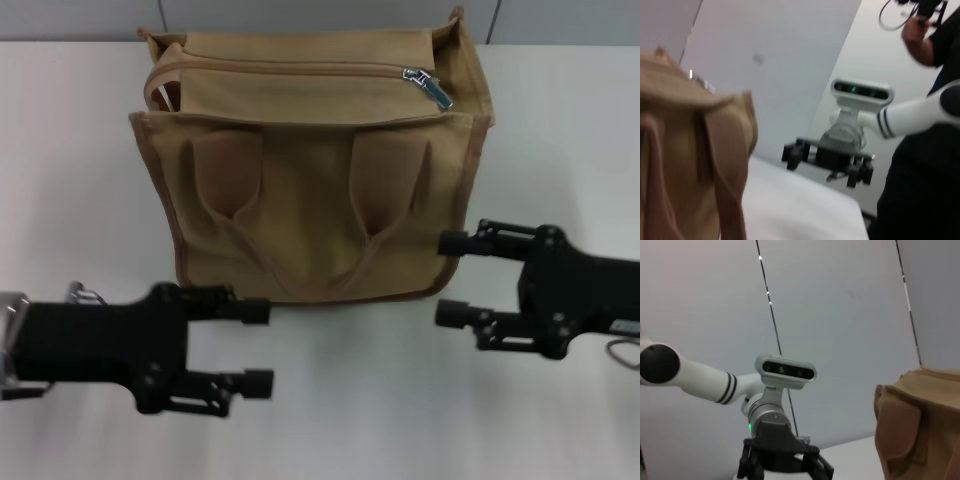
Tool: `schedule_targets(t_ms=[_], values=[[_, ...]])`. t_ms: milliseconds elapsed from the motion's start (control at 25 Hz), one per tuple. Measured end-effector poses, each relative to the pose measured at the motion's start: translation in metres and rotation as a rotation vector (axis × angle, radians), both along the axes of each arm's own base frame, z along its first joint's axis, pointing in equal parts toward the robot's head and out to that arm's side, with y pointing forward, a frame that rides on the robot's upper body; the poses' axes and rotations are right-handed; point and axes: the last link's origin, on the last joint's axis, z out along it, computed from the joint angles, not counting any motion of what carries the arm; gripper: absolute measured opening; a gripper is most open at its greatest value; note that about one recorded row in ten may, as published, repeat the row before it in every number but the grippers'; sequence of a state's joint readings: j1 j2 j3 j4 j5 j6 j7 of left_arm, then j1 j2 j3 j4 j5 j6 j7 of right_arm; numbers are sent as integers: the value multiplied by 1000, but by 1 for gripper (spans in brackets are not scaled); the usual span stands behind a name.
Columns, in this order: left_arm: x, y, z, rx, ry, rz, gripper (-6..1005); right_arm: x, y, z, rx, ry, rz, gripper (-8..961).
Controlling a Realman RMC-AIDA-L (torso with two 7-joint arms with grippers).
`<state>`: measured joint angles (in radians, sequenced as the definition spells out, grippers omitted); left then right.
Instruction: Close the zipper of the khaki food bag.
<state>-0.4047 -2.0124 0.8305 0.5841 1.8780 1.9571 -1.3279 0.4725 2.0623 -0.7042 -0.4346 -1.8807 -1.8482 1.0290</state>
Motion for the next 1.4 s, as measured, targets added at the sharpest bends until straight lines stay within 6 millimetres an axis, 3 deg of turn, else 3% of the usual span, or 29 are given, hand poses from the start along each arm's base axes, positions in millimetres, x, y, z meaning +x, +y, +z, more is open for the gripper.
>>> schedule_targets(t_ms=[80, 120, 360, 1400], values=[[-1, -1, -5, -4, 16, -3, 792, 1, -1, -4, 8, 0, -1, 728], [-4, -4, -22, -2, 57, -8, 792, 3, -3, -13, 16, -10, -7, 728], [-8, -8, -35, 8, 68, -11, 791, 7, -6, -31, 3, -67, -19, 727], [-12, -11, -40, 48, 16, 68, 787, 15, -1, -41, 40, -137, -50, 727]])
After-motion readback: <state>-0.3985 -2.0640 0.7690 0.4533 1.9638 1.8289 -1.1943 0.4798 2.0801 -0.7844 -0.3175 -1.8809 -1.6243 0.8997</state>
